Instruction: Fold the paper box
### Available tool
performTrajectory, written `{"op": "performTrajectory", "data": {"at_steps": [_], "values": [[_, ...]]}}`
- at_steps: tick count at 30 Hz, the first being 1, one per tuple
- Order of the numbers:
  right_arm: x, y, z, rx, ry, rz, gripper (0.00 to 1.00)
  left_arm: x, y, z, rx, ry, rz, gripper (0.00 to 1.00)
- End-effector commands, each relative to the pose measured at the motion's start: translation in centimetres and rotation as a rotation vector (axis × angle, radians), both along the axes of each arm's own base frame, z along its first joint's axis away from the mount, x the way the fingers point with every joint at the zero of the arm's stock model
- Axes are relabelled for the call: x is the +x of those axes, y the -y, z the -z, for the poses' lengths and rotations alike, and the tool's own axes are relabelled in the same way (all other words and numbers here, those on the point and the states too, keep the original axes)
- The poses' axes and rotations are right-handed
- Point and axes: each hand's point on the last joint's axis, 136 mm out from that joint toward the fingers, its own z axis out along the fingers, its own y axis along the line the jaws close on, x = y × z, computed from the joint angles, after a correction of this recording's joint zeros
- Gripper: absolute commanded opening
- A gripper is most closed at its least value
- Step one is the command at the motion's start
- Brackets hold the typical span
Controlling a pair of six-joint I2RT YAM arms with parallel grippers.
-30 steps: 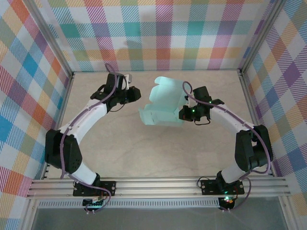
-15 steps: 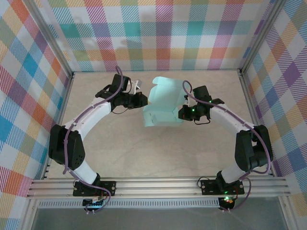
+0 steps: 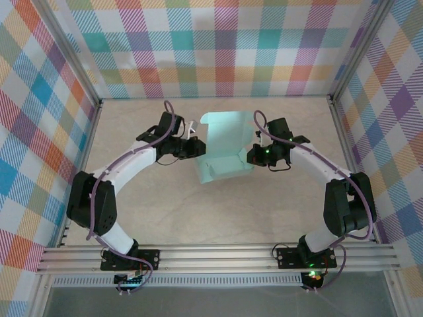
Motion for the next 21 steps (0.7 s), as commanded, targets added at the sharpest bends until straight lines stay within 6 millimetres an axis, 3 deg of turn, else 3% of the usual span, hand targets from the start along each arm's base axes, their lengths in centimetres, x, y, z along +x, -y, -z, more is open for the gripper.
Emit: {"op": "performTrajectory", "data": {"at_steps": [1, 7, 16, 21], "values": [[1.4, -0.2, -1.9, 0.06, 0.05, 0.046, 0.0, -0.5, -1.3, -2.6, -0.021, 0.058, -0.064, 0.17], [1.5, -0.2, -1.7, 0.059, 0.043, 0.048, 0.0, -0.9, -1.2, -2.4, -0.034, 0.017, -0.045, 0.16], [1.5, 0.3, -0.7, 0.025, 0.025, 0.068, 0.0, -1.7, 0.3, -2.8, -0.122, -0.075, -0.032, 0.31], [1.7, 0.2, -0.3, 0.024, 0.011, 0.076, 0.0, -2.8, 0.8, -2.7, -0.141, -0.141, -0.046, 0.32]]}}
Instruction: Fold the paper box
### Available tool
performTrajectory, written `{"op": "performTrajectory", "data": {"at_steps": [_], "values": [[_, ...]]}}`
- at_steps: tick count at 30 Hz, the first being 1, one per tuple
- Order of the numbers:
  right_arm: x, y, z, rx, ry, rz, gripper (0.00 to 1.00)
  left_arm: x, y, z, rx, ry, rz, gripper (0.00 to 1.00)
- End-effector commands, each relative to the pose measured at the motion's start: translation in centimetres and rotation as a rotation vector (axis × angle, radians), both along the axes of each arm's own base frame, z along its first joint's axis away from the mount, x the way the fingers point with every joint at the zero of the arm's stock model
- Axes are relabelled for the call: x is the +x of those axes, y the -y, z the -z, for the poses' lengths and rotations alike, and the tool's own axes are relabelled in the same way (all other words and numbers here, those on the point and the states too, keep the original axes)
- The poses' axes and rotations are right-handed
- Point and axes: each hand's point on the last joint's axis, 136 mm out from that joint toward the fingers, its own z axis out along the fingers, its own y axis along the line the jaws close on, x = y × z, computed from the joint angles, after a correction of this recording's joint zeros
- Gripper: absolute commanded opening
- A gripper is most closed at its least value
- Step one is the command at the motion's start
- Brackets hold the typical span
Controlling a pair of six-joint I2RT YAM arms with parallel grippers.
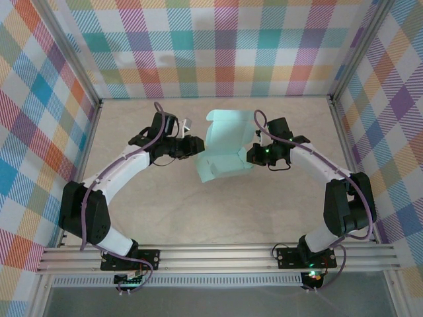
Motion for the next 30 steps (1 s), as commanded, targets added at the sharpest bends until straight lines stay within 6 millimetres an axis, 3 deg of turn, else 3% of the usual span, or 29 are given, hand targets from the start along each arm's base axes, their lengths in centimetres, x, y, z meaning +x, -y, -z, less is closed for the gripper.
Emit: {"op": "performTrajectory", "data": {"at_steps": [1, 7, 12, 14, 19, 30], "values": [[1.5, 0.2, -0.2, 0.022, 0.001, 0.07, 0.0, -2.0, 1.0, -0.1, -0.039, -0.091, 0.021, 0.31], [1.8, 0.1, 0.3, 0.027, -0.01, 0.072, 0.0, -2.5, 1.4, -0.8, -0.144, -0.133, -0.027, 0.31], [2.1, -0.1, 0.4, 0.032, -0.011, 0.076, 0.0, -3.0, 1.3, -1.5, -0.156, -0.108, -0.026, 0.48], [2.2, -0.2, 0.4, 0.036, -0.01, 0.073, 0.0, -3.9, 0.8, -0.8, -0.102, -0.118, -0.001, 0.54], [2.2, -0.5, 0.2, 0.044, -0.009, 0.061, 0.0, -5.4, 1.4, -0.7, -0.027, -0.062, 0.129, 0.62], [2.2, -0.8, 0.7, 0.046, -0.018, 0.058, 0.0, -5.8, 5.2, -1.3, -0.125, -0.044, 0.216, 0.58]]}}
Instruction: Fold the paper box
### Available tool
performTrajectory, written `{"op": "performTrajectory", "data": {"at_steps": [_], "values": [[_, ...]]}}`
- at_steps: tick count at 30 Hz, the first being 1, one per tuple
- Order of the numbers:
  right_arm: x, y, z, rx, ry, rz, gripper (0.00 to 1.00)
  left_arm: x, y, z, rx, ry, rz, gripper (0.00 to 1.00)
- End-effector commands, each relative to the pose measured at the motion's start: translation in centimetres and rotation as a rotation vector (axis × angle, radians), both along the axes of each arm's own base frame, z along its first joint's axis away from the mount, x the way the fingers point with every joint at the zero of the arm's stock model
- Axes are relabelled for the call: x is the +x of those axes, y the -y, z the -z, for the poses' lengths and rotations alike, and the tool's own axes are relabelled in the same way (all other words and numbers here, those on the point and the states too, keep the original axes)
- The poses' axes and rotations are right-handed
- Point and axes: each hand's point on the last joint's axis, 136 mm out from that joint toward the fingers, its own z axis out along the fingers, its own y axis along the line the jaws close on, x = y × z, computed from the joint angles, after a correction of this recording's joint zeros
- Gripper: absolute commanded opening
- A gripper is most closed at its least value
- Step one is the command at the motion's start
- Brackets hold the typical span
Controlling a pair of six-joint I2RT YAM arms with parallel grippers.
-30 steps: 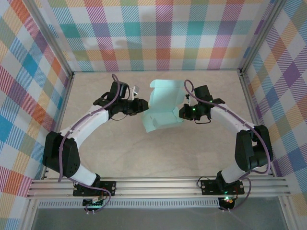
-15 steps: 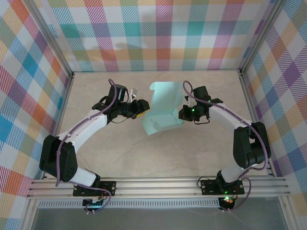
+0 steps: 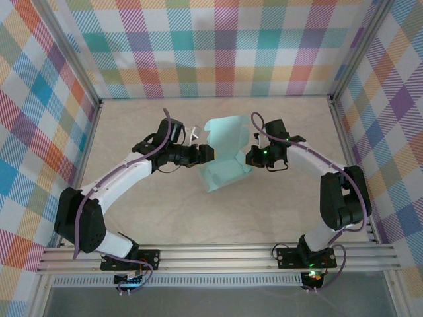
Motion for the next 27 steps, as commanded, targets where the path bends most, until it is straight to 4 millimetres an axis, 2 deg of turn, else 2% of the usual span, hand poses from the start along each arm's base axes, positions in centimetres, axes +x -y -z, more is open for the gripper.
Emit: {"op": "performTrajectory", "data": {"at_steps": [1, 9, 12, 15, 23, 26, 27], "values": [[2.1, -0.6, -1.4, 0.05, 0.039, 0.066, 0.0, -1.5, 2.4, -0.3, -0.077, -0.074, 0.07, 0.57], [2.1, -0.9, -2.1, 0.075, 0.054, 0.058, 0.0, -1.4, 4.1, 2.1, -0.02, -0.092, 0.112, 0.55], [2.1, -0.8, -2.2, 0.068, 0.066, 0.056, 0.0, -0.9, 4.6, 1.8, -0.002, -0.044, 0.113, 0.54], [2.0, -0.4, -2.1, 0.048, 0.073, 0.064, 0.0, -0.3, 4.2, 0.9, 0.022, 0.012, 0.1, 0.55], [2.2, 0.3, -2.1, 0.02, 0.092, 0.084, 0.0, -0.9, -0.3, -3.1, 0.129, 0.204, 0.028, 0.6], [2.5, 0.2, -2.5, 0.032, 0.105, 0.102, 0.0, -0.9, -3.0, -4.3, 0.176, 0.284, -0.066, 0.64], [2.7, 0.2, -2.6, 0.038, 0.111, 0.111, 0.0, -0.6, -4.8, -4.3, 0.223, 0.305, -0.147, 0.66]]}}
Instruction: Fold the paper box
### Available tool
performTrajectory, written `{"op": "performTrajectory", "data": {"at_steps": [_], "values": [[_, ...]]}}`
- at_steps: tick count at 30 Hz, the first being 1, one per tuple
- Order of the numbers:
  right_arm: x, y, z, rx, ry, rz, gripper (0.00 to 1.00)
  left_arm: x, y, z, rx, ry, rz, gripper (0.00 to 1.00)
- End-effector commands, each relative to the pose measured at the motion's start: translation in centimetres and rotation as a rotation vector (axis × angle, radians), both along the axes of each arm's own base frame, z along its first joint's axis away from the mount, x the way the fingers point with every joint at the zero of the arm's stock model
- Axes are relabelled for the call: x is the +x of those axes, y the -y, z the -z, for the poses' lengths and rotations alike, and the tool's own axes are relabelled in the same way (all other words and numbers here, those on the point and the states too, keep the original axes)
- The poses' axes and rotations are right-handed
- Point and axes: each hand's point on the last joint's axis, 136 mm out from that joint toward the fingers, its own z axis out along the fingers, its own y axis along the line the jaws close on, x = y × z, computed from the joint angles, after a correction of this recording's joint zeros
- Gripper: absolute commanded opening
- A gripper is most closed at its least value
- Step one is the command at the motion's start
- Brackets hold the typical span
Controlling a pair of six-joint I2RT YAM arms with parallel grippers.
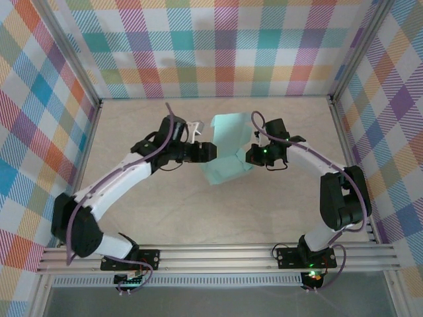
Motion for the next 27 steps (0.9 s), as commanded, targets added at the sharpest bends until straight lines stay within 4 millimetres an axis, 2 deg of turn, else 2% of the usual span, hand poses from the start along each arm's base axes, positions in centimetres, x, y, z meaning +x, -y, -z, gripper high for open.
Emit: {"op": "performTrajectory", "data": {"at_steps": [1, 3, 7, 10, 12, 16, 21, 22, 25, 27], "values": [[1.7, 0.0, -2.5, 0.055, 0.078, 0.079, 0.0, -0.3, -5.6, -0.3, 0.132, 0.074, -0.213, 0.67], [1.9, -0.1, -2.8, 0.067, 0.086, 0.087, 0.0, -0.2, -7.9, 0.0, 0.122, 0.07, -0.325, 0.7], [2.3, -0.1, -3.5, 0.095, 0.099, 0.11, 0.0, -0.7, -10.2, 2.3, 0.003, -0.023, -0.48, 0.83], [2.4, -0.3, -4.0, 0.113, 0.11, 0.115, 0.0, -0.9, -10.2, 3.5, -0.092, -0.073, -0.508, 0.98], [2.4, -0.3, -4.1, 0.117, 0.118, 0.116, 0.0, -0.5, -9.5, 3.0, -0.199, -0.072, -0.492, 1.0], [2.3, -0.4, -3.8, 0.121, 0.108, 0.11, 0.0, 0.5, -7.9, 1.1, -0.379, -0.059, -0.443, 1.0], [1.9, -0.6, -3.3, 0.137, 0.088, 0.1, 0.0, 1.7, -5.8, -1.2, -0.484, -0.051, -0.358, 0.98], [1.8, -0.7, -3.2, 0.139, 0.083, 0.097, 0.0, 1.8, -5.5, -1.4, -0.502, -0.055, -0.347, 0.95], [1.6, -1.0, -3.1, 0.146, 0.073, 0.087, 0.0, 2.5, -4.6, -1.8, -0.531, -0.065, -0.319, 0.75], [1.6, -1.0, -3.3, 0.152, 0.076, 0.083, 0.0, 2.8, -4.3, -1.6, -0.532, -0.073, -0.313, 0.69]]}}
